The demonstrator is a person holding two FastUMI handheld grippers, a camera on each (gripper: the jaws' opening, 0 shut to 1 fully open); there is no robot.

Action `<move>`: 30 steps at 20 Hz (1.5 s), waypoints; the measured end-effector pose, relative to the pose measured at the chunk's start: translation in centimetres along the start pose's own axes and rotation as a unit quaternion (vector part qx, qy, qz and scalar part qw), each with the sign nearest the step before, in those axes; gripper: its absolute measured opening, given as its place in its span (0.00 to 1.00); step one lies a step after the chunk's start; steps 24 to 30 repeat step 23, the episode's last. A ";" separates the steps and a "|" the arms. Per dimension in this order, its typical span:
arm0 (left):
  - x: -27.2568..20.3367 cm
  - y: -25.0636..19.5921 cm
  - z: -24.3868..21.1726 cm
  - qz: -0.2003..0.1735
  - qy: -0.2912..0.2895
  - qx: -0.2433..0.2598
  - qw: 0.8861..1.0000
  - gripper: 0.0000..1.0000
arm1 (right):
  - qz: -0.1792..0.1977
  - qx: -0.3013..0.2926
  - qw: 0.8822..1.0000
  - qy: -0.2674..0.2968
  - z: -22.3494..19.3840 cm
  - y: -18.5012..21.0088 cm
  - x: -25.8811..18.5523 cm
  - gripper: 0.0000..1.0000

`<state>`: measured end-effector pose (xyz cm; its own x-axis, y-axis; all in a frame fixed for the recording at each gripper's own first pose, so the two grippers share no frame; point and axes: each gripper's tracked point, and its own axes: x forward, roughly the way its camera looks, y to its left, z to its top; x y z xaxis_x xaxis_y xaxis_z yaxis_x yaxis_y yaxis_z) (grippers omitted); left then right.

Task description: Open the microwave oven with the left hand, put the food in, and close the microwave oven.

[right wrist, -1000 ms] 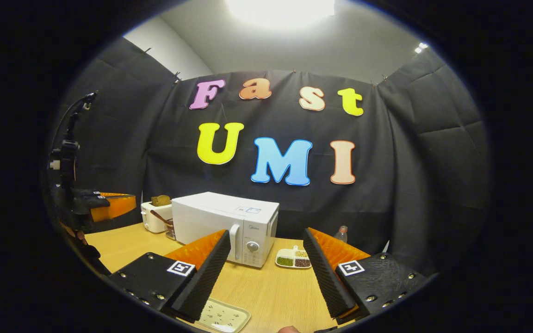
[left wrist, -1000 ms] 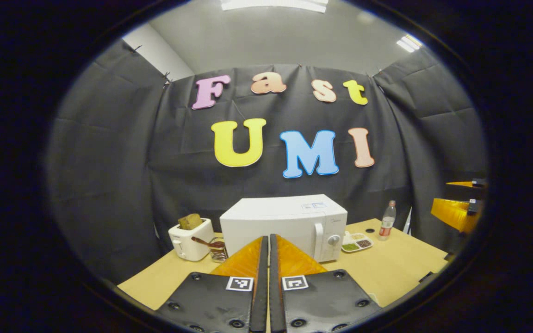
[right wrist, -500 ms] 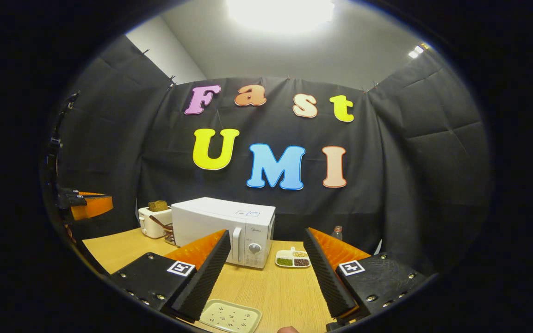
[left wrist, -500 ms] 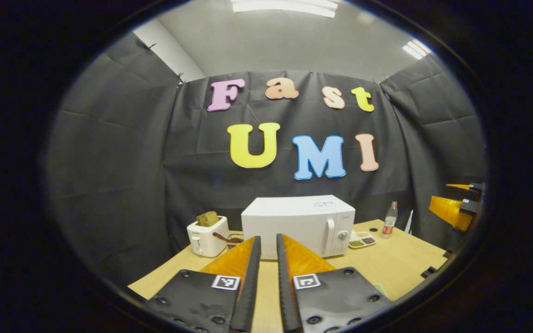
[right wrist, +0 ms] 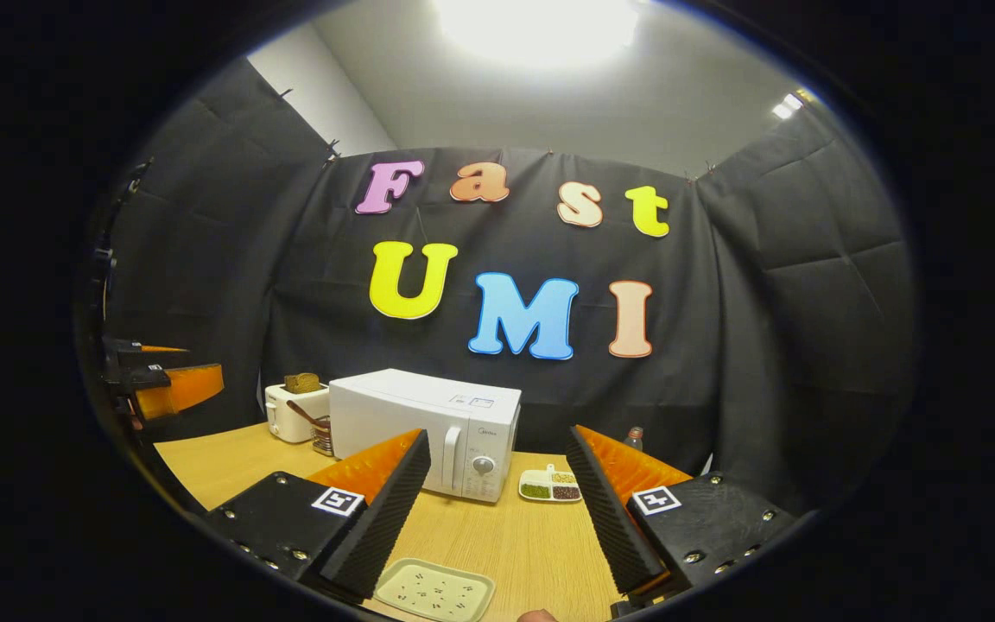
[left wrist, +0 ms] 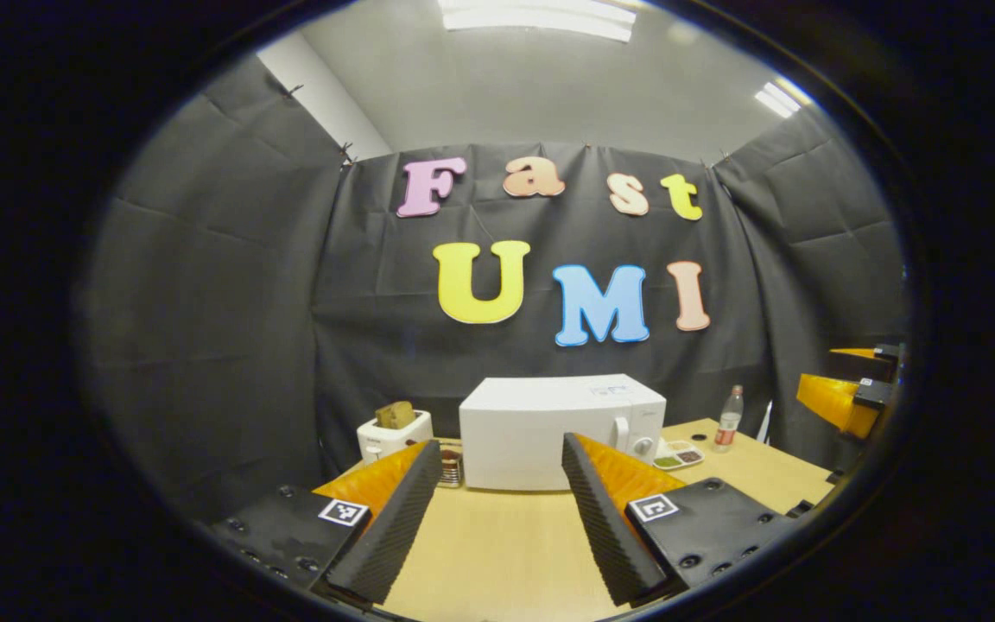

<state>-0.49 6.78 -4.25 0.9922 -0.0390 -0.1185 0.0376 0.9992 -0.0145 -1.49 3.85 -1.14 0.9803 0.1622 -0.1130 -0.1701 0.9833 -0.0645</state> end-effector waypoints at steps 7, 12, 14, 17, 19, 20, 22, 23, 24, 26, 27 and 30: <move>0.3 -0.1 1.1 -0.001 -0.011 -0.002 1.000 0.93 | 0.003 0.006 1.000 -0.012 1.0 0.4 0.4 0.97; 0.1 0.1 1.4 -0.004 -0.017 -0.005 1.000 0.94 | 0.007 0.003 1.000 -0.025 2.1 0.9 1.1 0.97; 0.0 0.1 1.2 -0.005 -0.017 -0.006 1.000 0.94 | 0.012 0.000 1.000 -0.028 2.1 1.6 1.3 0.97; 0.2 -0.1 1.3 -0.008 -0.018 -0.005 1.000 0.94 | 0.015 0.005 1.000 -0.027 1.9 2.2 1.5 0.97; 0.5 -0.1 1.6 -0.008 -0.021 0.000 1.000 0.94 | 0.017 0.011 0.999 -0.026 2.0 2.5 1.6 0.97; 0.5 -0.1 1.7 -0.008 -0.024 0.000 1.000 0.94 | 0.017 0.010 0.999 -0.028 2.1 2.5 1.6 0.97; 0.7 -0.1 2.0 -0.008 -0.026 -0.001 1.000 0.94 | 0.017 0.008 0.999 -0.030 2.2 2.3 1.7 0.97; 0.7 -0.1 1.9 -0.008 -0.026 -0.001 1.000 0.94 | 0.016 0.008 0.999 -0.030 2.2 2.2 1.7 0.97; 0.7 -0.1 1.9 -0.008 -0.026 -0.001 1.000 0.94 | 0.016 0.008 0.999 -0.030 2.2 2.2 1.7 0.97; 0.7 -0.1 1.9 -0.008 -0.026 -0.001 1.000 0.94 | 0.016 0.008 0.999 -0.030 2.2 2.2 1.7 0.97; 0.7 -0.1 1.9 -0.008 -0.026 -0.001 1.000 0.94 | 0.016 0.008 0.999 -0.030 2.2 2.2 1.7 0.97; 0.7 -0.1 1.9 -0.008 -0.026 -0.001 1.000 0.94 | 0.016 0.008 0.999 -0.030 2.2 2.2 1.7 0.97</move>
